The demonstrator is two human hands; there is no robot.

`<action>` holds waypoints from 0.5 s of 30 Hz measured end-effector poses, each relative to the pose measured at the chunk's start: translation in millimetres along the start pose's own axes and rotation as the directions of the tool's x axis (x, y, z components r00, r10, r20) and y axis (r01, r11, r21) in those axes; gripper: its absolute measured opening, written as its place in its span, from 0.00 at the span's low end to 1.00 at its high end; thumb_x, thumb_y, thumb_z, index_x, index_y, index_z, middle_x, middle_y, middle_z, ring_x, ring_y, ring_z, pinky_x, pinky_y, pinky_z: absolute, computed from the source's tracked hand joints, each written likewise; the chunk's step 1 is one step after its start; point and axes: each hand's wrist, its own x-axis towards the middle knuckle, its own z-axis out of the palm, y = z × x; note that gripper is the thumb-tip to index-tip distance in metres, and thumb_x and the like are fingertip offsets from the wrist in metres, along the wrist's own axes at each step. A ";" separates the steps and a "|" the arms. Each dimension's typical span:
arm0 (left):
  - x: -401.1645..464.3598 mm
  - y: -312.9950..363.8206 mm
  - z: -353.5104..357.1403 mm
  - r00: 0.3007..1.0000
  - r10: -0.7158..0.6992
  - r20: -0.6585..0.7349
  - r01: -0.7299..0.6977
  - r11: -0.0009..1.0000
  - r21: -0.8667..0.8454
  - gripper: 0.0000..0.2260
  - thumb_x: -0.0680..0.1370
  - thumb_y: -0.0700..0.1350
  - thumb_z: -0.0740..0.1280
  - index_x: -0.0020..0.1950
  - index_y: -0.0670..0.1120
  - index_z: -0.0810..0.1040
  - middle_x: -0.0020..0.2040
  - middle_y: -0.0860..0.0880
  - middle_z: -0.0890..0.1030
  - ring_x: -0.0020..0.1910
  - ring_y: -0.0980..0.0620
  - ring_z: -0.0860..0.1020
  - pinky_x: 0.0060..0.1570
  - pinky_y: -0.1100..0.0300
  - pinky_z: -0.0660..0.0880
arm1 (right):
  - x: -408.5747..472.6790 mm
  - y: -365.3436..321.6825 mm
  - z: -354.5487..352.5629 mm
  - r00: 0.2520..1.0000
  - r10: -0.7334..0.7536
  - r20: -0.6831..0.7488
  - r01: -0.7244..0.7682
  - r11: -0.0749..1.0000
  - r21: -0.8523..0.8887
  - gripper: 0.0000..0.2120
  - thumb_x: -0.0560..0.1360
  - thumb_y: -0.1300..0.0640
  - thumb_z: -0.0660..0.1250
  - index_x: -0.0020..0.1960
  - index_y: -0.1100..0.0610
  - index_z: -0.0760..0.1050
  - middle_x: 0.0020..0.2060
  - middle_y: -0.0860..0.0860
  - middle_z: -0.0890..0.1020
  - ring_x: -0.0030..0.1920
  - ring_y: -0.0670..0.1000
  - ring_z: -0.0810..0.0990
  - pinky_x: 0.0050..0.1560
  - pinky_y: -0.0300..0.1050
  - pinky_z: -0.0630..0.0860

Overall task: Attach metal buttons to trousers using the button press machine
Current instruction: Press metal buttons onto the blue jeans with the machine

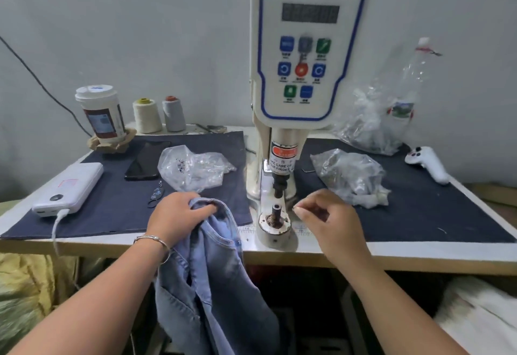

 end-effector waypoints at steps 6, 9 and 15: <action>-1.0 -0.4 0.1 1.000 -0.019 -0.009 0.019 1.000 0.001 0.22 0.73 0.56 0.73 0.26 0.47 0.68 0.24 0.52 0.72 0.29 0.51 0.72 0.32 0.55 0.67 | 22.7 -3.7 9.8 0.989 -0.064 0.137 0.062 0.998 0.022 0.05 0.71 0.64 0.74 0.38 0.58 0.80 0.38 0.49 0.80 0.35 0.42 0.74 0.39 0.29 0.68; -0.7 -1.0 -0.1 1.000 -0.023 0.004 0.023 1.000 -0.012 0.20 0.72 0.59 0.72 0.27 0.50 0.70 0.24 0.54 0.72 0.28 0.52 0.71 0.32 0.55 0.67 | 25.8 -4.4 12.7 0.985 -0.089 0.146 0.088 0.996 0.015 0.03 0.70 0.65 0.75 0.39 0.60 0.81 0.39 0.51 0.79 0.36 0.44 0.74 0.40 0.33 0.71; -0.6 -1.3 -0.4 1.000 -0.015 0.006 0.015 1.000 -0.013 0.18 0.72 0.59 0.72 0.27 0.53 0.71 0.23 0.55 0.72 0.27 0.53 0.70 0.31 0.56 0.66 | 27.7 -2.6 12.0 0.979 -0.148 0.143 0.153 0.988 -0.025 0.03 0.69 0.64 0.76 0.41 0.63 0.82 0.40 0.53 0.80 0.43 0.53 0.78 0.44 0.42 0.72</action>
